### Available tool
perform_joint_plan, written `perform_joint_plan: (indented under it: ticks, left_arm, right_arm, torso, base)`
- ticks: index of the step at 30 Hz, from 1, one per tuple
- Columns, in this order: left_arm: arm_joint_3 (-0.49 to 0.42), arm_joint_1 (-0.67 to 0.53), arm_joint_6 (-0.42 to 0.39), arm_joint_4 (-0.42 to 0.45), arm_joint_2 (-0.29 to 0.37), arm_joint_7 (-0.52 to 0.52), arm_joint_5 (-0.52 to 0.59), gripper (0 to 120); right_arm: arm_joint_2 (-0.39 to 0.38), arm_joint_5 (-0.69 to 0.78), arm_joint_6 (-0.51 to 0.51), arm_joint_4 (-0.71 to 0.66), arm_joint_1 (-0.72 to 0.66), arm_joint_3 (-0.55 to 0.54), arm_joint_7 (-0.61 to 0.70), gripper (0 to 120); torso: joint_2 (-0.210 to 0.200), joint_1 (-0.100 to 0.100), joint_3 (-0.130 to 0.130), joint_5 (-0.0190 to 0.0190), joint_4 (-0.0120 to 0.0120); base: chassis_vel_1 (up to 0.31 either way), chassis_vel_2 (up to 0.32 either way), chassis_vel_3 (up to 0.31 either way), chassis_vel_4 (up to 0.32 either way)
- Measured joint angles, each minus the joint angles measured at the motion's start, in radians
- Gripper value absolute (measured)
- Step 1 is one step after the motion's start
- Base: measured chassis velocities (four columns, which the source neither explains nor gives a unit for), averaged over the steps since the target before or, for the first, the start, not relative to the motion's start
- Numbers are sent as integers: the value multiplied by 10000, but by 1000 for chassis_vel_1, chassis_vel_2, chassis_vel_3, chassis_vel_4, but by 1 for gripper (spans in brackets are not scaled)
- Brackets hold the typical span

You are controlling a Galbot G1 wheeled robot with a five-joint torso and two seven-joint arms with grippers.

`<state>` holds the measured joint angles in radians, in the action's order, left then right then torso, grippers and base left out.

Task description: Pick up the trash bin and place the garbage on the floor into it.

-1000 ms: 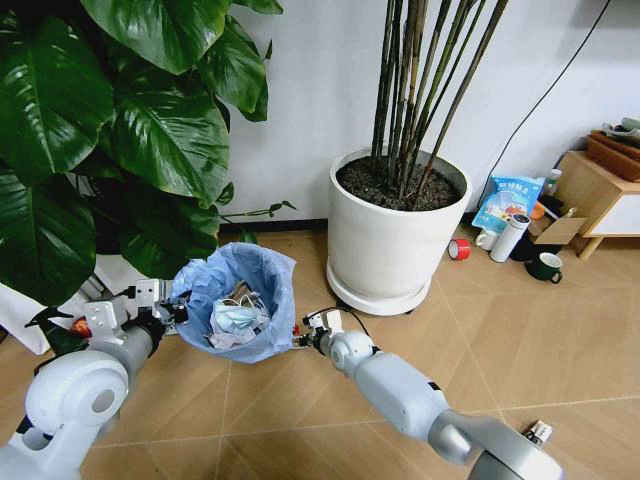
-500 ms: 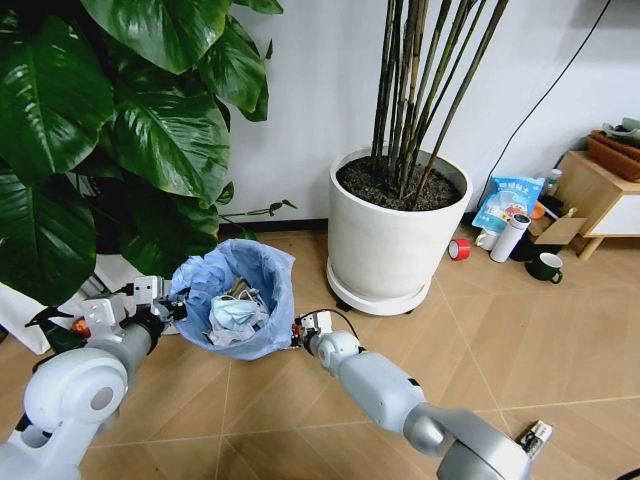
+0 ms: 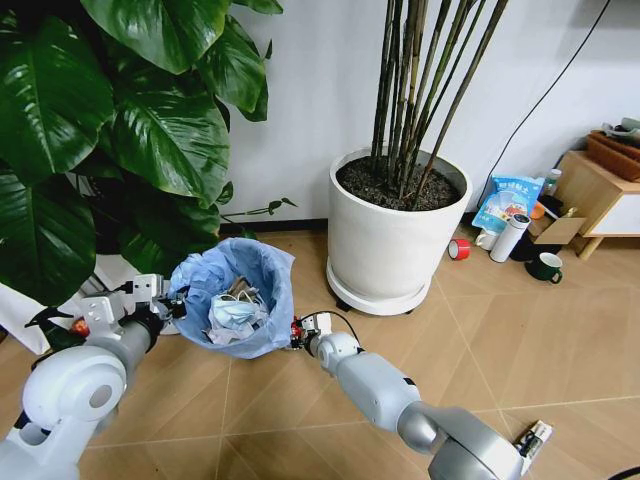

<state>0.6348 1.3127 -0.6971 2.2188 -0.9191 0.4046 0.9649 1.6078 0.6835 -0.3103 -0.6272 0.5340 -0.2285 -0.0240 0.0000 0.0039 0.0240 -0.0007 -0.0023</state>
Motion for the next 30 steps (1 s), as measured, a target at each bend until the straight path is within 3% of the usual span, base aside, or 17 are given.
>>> perform_joint_plan:
  ticks: [7,10,12,15,19,30]
  left_arm:
    - [7,-6,8,1,28,-1,6,0]
    - [18,-14,12,12,43,-2,24,0]
    - [18,-13,12,14,43,-3,25,0]
    - [22,8,13,29,45,-3,32,0]
    - [23,19,13,35,40,-2,32,0]
    - [20,44,13,50,5,-28,26,0]
  right_arm:
    - [3,-57,29,-17,49,29,-1,39]
    - [-58,-77,56,-125,108,42,-10,24]
    - [-66,-77,56,-130,111,45,-10,22]
    - [-153,-74,65,-220,168,100,-16,5]
    - [-274,-68,68,-392,237,157,-17,0]
    - [-1127,119,73,-1856,588,383,55,0]
  torso:
    - [0,0,0,0,0]
    - [0,0,0,0,1]
    - [0,0,0,0,0]
    - [0,0,0,0,0]
    - [0,0,0,0,0]
    - [0,0,0,1,-1]
  base:
    - [0,0,0,0]
    - [0,0,0,0]
    - [0,0,0,0]
    - [0,0,0,0]
    - [0,0,0,0]
    - [0,0,0,0]
